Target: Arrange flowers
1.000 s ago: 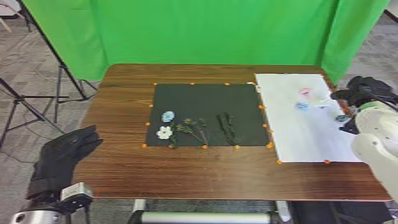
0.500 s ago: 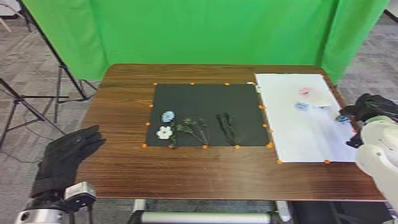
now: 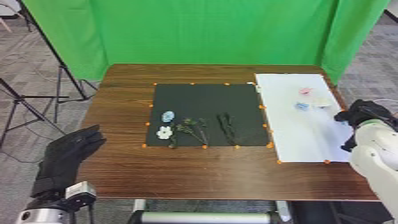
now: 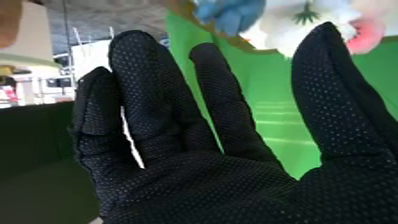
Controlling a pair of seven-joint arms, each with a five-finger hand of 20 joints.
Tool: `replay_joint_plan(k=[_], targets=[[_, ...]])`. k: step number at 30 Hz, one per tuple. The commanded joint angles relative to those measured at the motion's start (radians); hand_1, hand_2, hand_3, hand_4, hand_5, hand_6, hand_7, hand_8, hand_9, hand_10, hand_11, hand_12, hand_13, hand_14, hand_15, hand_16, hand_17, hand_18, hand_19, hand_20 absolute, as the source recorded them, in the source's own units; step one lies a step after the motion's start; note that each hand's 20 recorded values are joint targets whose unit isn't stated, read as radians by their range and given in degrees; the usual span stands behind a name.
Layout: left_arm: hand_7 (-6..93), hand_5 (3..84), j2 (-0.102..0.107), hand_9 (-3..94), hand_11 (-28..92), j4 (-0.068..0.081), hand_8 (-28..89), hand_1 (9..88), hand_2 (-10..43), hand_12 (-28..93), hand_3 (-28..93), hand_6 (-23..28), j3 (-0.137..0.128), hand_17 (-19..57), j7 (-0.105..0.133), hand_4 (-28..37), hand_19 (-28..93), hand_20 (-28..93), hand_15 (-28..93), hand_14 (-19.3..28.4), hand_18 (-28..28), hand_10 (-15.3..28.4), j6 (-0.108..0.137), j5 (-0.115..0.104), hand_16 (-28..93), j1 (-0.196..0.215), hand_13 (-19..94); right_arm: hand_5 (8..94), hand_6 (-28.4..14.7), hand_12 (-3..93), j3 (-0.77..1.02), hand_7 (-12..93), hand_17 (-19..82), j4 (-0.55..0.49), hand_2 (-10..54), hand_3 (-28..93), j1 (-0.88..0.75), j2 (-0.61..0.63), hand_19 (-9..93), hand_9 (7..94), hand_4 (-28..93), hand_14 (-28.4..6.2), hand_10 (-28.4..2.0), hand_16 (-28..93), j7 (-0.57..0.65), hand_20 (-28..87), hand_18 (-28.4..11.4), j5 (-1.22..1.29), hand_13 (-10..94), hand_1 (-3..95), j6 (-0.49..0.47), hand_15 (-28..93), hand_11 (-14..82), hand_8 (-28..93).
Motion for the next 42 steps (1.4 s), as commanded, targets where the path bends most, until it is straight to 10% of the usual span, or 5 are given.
replay_joint_plan(k=[1,20,28,42], targets=[[15.2,49.4,-0.013,40.4,36,0.003,-9,28.0,5.5,10,83,15.1,0.004,-9.2,-0.004,-13.3,57,15,58,27.9,21.5,22.1,-0.011,0.006,-12,0.008,28,45.9,-5.6,15.2,-0.002,16,27,0.016,0.2,83,-0.011,-0.012,91,47.8,-28,-18.5,-21.2,15,0.006,26,-26.1,-0.009,49,20.6,-0.017,74,16.1,-12],[15.2,49.4,-0.016,40.4,36,0.006,-9,28.1,5.6,10,83,15.1,0.010,-9.2,-0.002,-13.2,57,15,58,28.0,21.5,22.1,-0.008,0.004,-12,0.006,28,47.8,-1.1,15.1,-0.075,19,26,0.039,-3.4,83,0.034,-0.043,90,51.2,-28,-15.7,-16.3,16,0.018,27,-26.7,-0.067,53,28.6,-0.050,72,16.7,-14],[15.2,49.4,-0.018,40.4,36,0.008,-9,28.0,5.6,10,83,15.1,0.009,-9.2,-0.008,-13.2,57,15,58,28.0,21.4,22.0,-0.012,0.004,-12,0.002,28,41.9,-7.3,16.0,-0.098,16,26,0.050,-5.1,82,0.059,-0.039,89,43.7,-28,-17.6,-20.2,16,0.021,27,-28.1,-0.069,49,25.3,-0.027,74,15.4,-11],[15.3,49.4,-0.019,40.4,36,0.008,-9,28.0,5.5,10,83,15.1,0.012,-9.2,-0.006,-13.2,57,15,58,28.0,21.5,22.1,-0.013,0.006,-12,0.001,28,47.2,-0.6,15.3,-0.142,20,26,0.068,-5.1,81,0.066,-0.061,87,51.1,-28,-14.3,-15.5,15,-0.002,26,-27.9,-0.102,54,30.8,-0.005,72,16.9,-14]])
